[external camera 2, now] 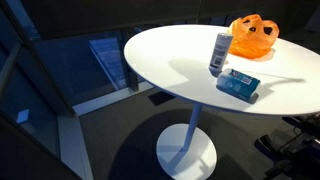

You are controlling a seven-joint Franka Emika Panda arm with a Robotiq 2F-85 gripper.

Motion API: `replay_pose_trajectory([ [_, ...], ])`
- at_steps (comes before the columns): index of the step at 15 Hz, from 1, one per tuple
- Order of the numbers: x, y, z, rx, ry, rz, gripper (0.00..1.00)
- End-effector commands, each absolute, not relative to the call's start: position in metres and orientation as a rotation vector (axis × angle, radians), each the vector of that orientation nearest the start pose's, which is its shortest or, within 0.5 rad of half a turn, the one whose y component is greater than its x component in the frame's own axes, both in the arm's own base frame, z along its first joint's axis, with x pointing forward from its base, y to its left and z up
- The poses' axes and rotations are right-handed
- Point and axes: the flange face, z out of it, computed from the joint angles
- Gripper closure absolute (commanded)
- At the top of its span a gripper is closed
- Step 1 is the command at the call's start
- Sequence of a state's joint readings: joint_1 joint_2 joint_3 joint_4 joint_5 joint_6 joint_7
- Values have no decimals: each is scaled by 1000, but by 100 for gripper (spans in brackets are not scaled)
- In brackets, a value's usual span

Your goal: Pick up the longer white container and put it in the orange plastic

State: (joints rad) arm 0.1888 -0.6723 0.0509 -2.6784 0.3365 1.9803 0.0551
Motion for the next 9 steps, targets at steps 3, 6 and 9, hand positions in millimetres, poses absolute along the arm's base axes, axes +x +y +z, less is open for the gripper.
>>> replay_pose_trajectory([
  [3,323,100,438,-2871,-49,92,0],
  [6,326,100,438,-2884,-46,94,0],
  [9,337,104,441,-2922,-29,78,0],
])
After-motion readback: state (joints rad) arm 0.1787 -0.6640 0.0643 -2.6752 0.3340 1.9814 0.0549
